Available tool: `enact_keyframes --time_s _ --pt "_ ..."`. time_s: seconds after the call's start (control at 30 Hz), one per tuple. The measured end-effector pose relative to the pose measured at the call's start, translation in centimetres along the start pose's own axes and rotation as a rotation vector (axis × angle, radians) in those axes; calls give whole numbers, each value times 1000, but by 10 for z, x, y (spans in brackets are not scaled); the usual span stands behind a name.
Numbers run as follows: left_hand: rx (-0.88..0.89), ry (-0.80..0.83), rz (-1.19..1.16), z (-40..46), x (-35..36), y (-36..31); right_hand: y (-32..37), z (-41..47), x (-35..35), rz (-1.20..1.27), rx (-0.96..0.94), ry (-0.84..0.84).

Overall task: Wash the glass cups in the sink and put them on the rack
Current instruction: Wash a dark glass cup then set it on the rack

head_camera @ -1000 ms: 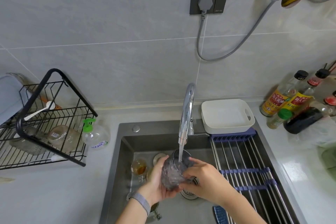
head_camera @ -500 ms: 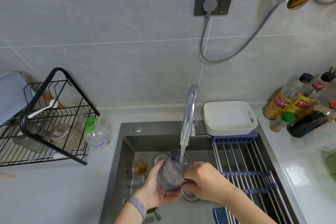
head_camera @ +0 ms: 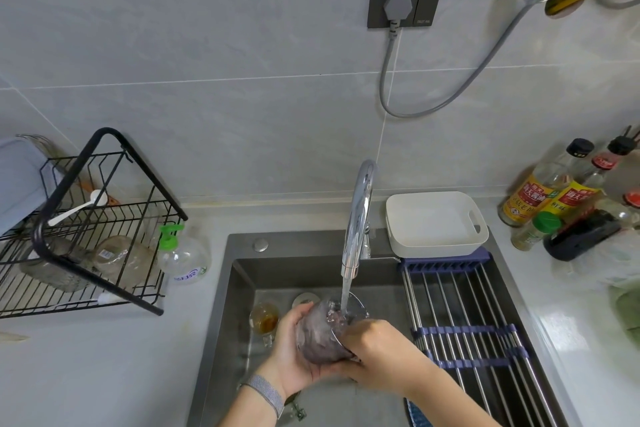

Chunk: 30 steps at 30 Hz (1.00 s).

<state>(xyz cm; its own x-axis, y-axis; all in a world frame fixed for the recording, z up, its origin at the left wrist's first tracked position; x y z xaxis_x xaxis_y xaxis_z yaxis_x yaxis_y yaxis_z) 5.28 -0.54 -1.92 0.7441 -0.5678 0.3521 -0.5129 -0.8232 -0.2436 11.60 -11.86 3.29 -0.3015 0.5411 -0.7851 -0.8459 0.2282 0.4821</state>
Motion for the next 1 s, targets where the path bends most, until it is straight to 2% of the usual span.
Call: enact_keyframes --time_s 0.17,0.33,0.43,0.5,0.63,0.73,0.87,1.0 --pt "82 2 -114 -1 1 3 10 9 5 -121 141 3" --pt "184 -27 -102 -1 2 4 14 11 17 -56 403 -62" --pt "204 -45 -74 -1 4 3 20 16 14 -135 374 -20" --pt "192 -75 -54 0 2 2 20 16 12 -190 217 47" --pt "179 -119 23 2 -1 0 9 12 10 -104 139 231" --pt "167 -83 5 1 1 1 12 13 11 -204 99 203" --pt "164 -5 -89 -2 2 1 13 15 20 -173 408 253" --pt "177 -18 -97 -1 3 0 15 23 20 -185 486 222"
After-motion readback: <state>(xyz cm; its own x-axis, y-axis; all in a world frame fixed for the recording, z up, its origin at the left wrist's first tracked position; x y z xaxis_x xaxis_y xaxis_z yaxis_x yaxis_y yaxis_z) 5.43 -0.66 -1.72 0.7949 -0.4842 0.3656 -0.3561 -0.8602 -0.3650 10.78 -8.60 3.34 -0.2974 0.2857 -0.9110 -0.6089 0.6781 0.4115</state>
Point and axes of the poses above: each hand's wrist, its own z-axis towards the middle knuckle, its own x-axis out of the palm, y = z × x, the point moved 4 cm from there along z, towards the middle knuckle, and after that the axes turned 15 degrees about -y, right-handed, at the moved point
